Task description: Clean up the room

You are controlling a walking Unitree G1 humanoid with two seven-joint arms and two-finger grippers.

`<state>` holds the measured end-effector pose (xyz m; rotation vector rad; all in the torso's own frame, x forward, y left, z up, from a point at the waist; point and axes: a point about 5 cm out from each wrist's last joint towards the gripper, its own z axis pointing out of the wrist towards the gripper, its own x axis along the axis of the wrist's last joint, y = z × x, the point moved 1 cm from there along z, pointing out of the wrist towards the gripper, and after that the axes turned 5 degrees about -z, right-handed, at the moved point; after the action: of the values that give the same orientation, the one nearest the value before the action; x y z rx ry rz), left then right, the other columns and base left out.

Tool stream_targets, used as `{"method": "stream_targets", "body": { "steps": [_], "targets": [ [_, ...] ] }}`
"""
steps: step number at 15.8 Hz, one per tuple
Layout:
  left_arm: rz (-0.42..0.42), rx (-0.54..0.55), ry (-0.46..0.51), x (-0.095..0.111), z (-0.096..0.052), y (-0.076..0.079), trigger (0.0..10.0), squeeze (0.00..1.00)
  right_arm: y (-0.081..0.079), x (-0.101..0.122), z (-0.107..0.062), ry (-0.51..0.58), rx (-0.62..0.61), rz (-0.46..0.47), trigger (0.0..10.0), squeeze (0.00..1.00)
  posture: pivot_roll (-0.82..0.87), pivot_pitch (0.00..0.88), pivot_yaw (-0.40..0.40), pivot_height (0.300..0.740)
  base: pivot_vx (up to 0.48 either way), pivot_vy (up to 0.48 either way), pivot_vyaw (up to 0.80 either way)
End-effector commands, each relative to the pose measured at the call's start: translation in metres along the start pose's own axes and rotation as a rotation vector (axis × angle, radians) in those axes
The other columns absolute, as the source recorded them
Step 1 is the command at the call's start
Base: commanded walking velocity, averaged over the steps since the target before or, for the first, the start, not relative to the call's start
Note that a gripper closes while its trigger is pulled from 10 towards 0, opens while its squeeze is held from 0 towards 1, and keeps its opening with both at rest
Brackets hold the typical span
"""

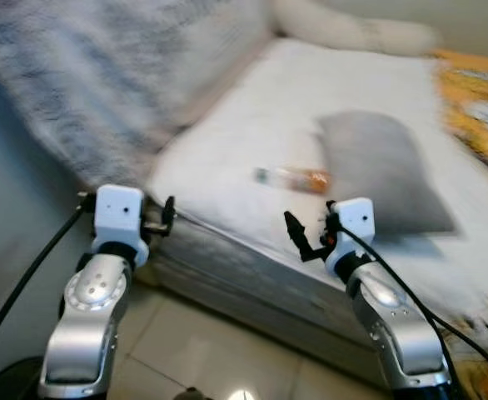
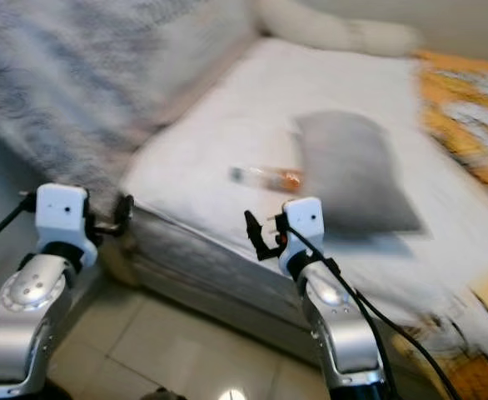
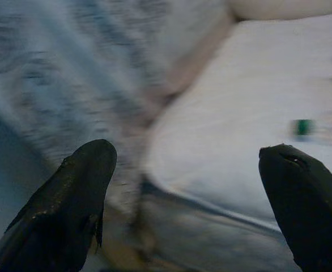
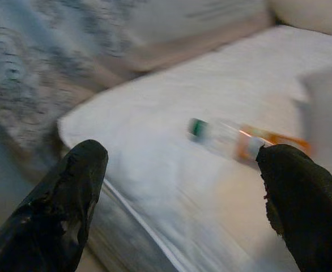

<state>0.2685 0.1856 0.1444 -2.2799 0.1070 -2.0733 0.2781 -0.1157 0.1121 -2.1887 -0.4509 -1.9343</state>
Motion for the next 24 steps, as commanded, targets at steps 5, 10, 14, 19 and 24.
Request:
{"method": "stream_targets", "body": {
  "steps": [5,10,14,19,24],
  "targets": [
    [-0.013,-0.009,-0.014,-0.0017,0.0013,0.0019,10.0,0.0,0.0079,0.0063,0.0015,0.003,-0.035,-0.009,10.0,0.0,-0.03,0.0,0.017,0.74,0.305,0.0,0.0],
    [-0.014,-0.011,-0.016,-0.002,0.0018,0.0024,10.0,0.0,0.0098,0.0057,0.0017,-0.005,-0.04,-0.015,10.0,0.0,-0.03,0.0,0.016,0.74,0.307,0.0,0.0],
    [-0.009,-0.024,-0.017,-0.0025,0.0009,0.0043,10.0,0.0,0.0109,0.0057,0.0012,-0.007,-0.048,-0.014,10.0,0.0,-0.04,0.0,0.014,0.74,0.302,0.0,0.0],
    [-0.003,-0.029,-0.018,-0.003,0.0007,0.0049,10.0,0.0,0.0129,0.0037,0.0003,-0.014,-0.056,-0.015,10.0,0.0,-0.03,0.0,0.014,0.74,0.295,0.0,0.0],
    [0.0,-0.033,-0.015,-0.0026,0.0004,0.0048,10.0,0.0,0.0118,0.0036,0.0003,-0.011,-0.044,-0.037,10.0,0.0,-0.03,0.0,0.014,0.74,0.286,0.0,0.0]
  ]
}}
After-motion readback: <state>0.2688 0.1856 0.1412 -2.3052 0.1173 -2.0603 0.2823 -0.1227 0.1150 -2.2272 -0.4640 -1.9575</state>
